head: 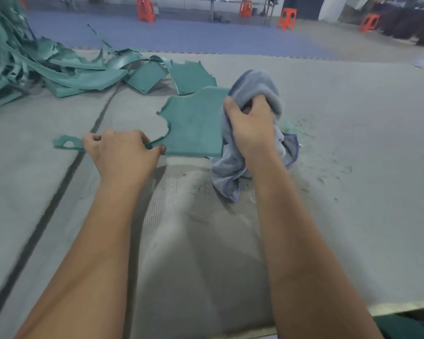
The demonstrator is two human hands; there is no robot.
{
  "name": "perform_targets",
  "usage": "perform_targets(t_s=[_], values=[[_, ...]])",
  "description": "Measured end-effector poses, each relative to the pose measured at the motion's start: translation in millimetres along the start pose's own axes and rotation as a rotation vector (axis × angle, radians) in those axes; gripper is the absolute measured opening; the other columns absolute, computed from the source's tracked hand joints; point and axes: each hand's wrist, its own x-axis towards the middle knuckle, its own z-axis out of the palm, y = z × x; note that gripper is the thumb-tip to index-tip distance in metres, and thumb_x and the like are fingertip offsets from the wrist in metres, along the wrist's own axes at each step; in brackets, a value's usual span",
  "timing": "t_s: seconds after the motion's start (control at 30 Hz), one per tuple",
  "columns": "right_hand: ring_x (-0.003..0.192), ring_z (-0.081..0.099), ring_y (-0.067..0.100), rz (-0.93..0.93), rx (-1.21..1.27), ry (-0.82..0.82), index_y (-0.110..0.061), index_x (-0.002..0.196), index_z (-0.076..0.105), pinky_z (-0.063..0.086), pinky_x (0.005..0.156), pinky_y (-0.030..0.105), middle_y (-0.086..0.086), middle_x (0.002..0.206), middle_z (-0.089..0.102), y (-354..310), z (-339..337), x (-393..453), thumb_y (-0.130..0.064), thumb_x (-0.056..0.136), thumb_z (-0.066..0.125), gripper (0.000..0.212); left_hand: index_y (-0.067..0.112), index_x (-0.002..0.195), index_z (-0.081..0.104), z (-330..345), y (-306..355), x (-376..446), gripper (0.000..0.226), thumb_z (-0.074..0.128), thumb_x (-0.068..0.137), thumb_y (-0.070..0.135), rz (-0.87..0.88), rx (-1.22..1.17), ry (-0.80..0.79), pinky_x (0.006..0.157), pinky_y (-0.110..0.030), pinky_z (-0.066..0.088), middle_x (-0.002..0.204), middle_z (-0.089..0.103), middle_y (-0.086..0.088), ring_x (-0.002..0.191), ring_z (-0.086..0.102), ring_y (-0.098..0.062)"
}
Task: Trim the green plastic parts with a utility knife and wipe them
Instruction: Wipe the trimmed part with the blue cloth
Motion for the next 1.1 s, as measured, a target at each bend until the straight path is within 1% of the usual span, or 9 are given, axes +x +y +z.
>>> perform_targets(t_s=[0.13, 0.3, 0.47, 0.6, 0.73, 0.83, 0.97, 1.03, 1.1], values=[[0.062, 0.069, 0.026, 0.413, 0.607, -0.314, -0.008, 0.094, 0.051, 0.057, 0.056, 0.034, 0.015, 0.086, 0.066, -15, 18, -13, -0.001, 0.099, 0.038, 0.015, 0.018, 0.075, 0.073, 2, -2, 0, 0.044, 0.05, 0.089, 0.053, -0.066, -0.013, 0.05, 0.08, -0.04, 0.016, 0.052, 0.041, 0.0, 0.074, 0.037, -0.024], [0.081, 0.058, 0.014, -0.075, -0.289, -0.054, -0.011, 0.099, 0.06, 0.048, 0.08, 0.029, 0.001, 0.089, 0.059, 15, 24, -14, -0.018, 0.084, 0.07, 0.019, 0.016, 0.076, 0.074, 1, -1, 0, 0.045, 0.05, 0.091, 0.051, -0.084, -0.005, 0.103, 0.08, -0.041, 0.016, 0.056, 0.049, -0.005, 0.076, 0.04, -0.026], [0.116, 0.048, 0.028, -0.035, -0.269, -0.098, -0.007, 0.124, 0.053, 0.038, 0.104, 0.036, 0.015, 0.124, 0.051, 23, 31, -13, -0.034, 0.077, 0.077, 0.06, 0.017, 0.071, 0.071, -6, 8, -3, 0.04, 0.056, 0.088, 0.05, 0.053, -0.08, 0.273, 0.08, -0.039, 0.016, 0.059, 0.051, 0.001, 0.083, 0.051, -0.028], [0.098, 0.057, 0.018, 0.048, -0.048, 0.02, -0.005, 0.109, 0.052, 0.037, 0.081, 0.01, 0.002, 0.101, 0.061, 28, 35, -15, -0.023, 0.082, 0.075, 0.04, 0.018, 0.065, 0.068, -6, 10, -6, 0.037, 0.059, 0.087, 0.047, 0.181, -0.108, 0.352, 0.08, -0.038, 0.017, 0.063, 0.064, 0.002, 0.079, 0.054, -0.026], [0.103, 0.06, 0.022, 0.14, 0.039, 0.213, -0.001, 0.116, 0.055, 0.038, 0.079, 0.01, 0.007, 0.104, 0.065, 36, 32, -4, -0.019, 0.095, 0.056, 0.027, 0.025, 0.085, 0.075, 1, 11, -9, 0.023, 0.063, 0.087, 0.045, 0.226, -0.318, 0.163, 0.084, -0.037, 0.019, 0.083, 0.07, 0.004, 0.093, 0.052, -0.023], [0.091, 0.053, 0.014, 0.125, 0.083, 0.314, -0.002, 0.119, 0.056, 0.032, 0.067, 0.002, -0.003, 0.095, 0.057, 36, 36, -7, -0.014, 0.098, 0.049, 0.025, 0.024, 0.096, 0.073, -2, 10, -9, 0.017, 0.068, 0.086, 0.035, 0.272, -0.449, 0.268, 0.085, -0.033, 0.025, 0.101, 0.067, 0.004, 0.102, 0.052, -0.025], [0.057, 0.051, -0.004, 0.259, 0.315, 0.443, -0.009, 0.091, 0.06, 0.038, 0.052, 0.01, -0.016, 0.061, 0.055, 25, 34, -8, -0.011, 0.099, 0.045, 0.017, 0.006, 0.075, 0.064, -14, 13, -15, 0.018, 0.054, 0.089, 0.012, 0.453, -0.633, 0.546, 0.069, -0.024, 0.033, 0.072, 0.061, -0.001, 0.067, 0.052, -0.023], [0.049, 0.05, -0.005, 0.331, 0.416, 0.464, -0.009, 0.092, 0.06, 0.04, 0.049, 0.01, -0.012, 0.06, 0.055, 20, 28, -10, -0.013, 0.099, 0.044, 0.017, 0.006, 0.066, 0.058, -15, 18, -20, 0.026, 0.051, 0.09, 0.016, 0.473, -0.674, 0.46, 0.056, -0.028, 0.036, 0.06, 0.05, 0.002, 0.056, 0.045, -0.02], [0.07, 0.059, 0.011, 0.372, 0.551, 0.428, 0.0, 0.118, 0.055, 0.045, 0.062, 0.019, 0.004, 0.083, 0.059, 19, 27, -11, -0.013, 0.1, 0.041, 0.026, 0.007, 0.062, 0.056, -11, 24, -24, 0.036, 0.05, 0.09, 0.029, 0.358, -0.687, 0.178, 0.051, -0.036, 0.043, 0.053, 0.051, -0.001, 0.051, 0.048, -0.025]])
